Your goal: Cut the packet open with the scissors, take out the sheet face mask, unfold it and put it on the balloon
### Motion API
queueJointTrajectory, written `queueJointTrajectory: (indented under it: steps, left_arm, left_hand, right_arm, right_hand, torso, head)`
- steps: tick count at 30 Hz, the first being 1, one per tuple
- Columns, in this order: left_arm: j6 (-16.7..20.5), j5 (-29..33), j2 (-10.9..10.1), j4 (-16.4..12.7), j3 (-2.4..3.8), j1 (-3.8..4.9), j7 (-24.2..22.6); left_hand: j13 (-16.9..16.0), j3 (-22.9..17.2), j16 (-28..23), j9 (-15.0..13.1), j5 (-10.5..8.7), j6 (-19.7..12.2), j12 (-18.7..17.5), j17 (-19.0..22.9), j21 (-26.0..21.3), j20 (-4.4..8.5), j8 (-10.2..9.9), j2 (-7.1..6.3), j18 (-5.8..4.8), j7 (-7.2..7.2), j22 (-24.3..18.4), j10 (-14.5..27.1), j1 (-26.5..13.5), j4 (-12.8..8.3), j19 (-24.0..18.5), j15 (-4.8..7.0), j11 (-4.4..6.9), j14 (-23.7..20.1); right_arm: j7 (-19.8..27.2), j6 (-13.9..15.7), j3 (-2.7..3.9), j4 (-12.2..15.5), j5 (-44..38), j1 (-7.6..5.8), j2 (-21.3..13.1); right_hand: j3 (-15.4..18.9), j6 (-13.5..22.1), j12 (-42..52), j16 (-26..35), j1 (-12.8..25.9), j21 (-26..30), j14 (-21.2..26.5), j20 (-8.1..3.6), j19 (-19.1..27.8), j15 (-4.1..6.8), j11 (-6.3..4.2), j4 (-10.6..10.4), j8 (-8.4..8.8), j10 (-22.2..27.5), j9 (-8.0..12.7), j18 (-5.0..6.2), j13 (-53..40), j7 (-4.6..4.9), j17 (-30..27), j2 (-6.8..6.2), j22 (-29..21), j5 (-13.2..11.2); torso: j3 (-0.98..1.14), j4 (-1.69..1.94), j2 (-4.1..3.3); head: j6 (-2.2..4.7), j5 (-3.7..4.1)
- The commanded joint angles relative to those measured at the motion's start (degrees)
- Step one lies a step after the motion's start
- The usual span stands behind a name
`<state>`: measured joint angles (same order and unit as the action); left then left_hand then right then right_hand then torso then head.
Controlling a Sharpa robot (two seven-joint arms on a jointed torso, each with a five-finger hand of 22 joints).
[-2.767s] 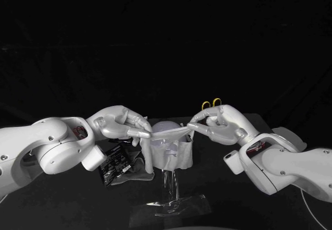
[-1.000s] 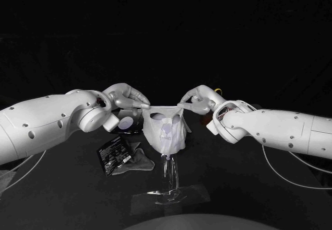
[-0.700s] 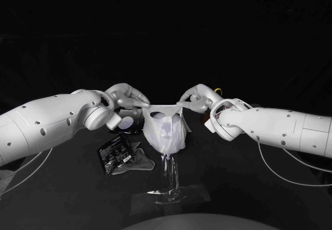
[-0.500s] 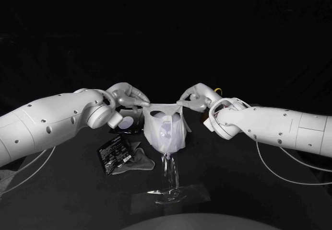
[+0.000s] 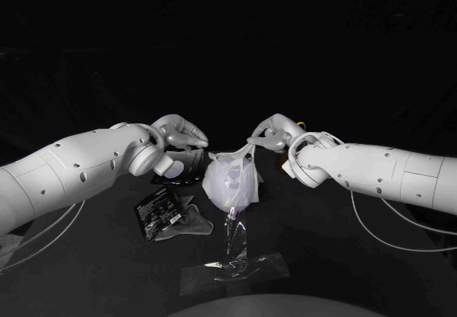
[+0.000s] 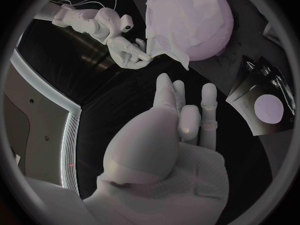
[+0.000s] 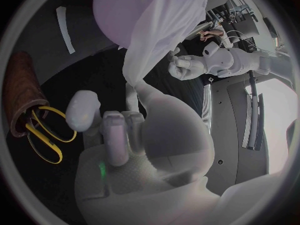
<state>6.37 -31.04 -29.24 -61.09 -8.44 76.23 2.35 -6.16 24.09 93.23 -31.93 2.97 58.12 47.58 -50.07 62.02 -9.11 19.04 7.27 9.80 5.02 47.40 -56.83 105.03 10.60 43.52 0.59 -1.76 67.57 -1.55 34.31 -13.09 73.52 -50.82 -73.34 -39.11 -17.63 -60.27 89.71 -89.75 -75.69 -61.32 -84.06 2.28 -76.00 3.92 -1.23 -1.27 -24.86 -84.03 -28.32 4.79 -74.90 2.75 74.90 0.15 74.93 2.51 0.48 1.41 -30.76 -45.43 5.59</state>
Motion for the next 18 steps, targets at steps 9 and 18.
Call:
queueJointTrajectory:
  steps: [9,18]
  left_arm:
    - [-0.5,-1.2,2.4,3.4,0.11,-0.98,0.3]
    - [0.2,0.5,2.8,4.8,0.12,-1.51,0.2]
  left_hand:
    - [0.2,0.4,0.2,0.1,-0.17,0.0,-0.7,0.2,0.3,0.13,-0.6,9.08,0.68,0.17,0.1,0.2,0.3,-0.1,0.4,0.04,-0.2,0.3]
    - [1.2,0.8,-0.3,2.0,-0.2,-3.4,-3.0,12.8,-0.9,0.02,-4.1,9.15,0.48,2.03,-0.4,4.4,-0.5,1.3,-0.8,-1.83,-2.3,-7.7]
  right_arm:
    - [-2.4,-5.1,0.05,-2.6,0.5,-0.03,1.8]
    - [-3.2,-6.0,0.02,-3.1,1.7,0.0,2.1]
  right_hand:
    - [-0.4,1.8,-2.2,-0.2,0.7,4.2,-5.9,0.09,2.3,0.2,-0.02,-0.7,0.13,-4.5,-7.6,1.66,-13.1,-0.07,15.1,-0.28,5.5,0.2]
    - [4.4,12.4,-14.8,2.4,4.3,18.6,-2.3,2.8,9.4,-3.97,5.11,-4.1,10.42,2.4,-2.4,3.07,-3.7,5.89,6.7,-5.56,0.7,0.3]
  torso:
    - [0.02,0.01,0.03]
    - [0.03,0.0,0.1]
  head:
    - [0.0,0.23]
    - [0.23,0.35]
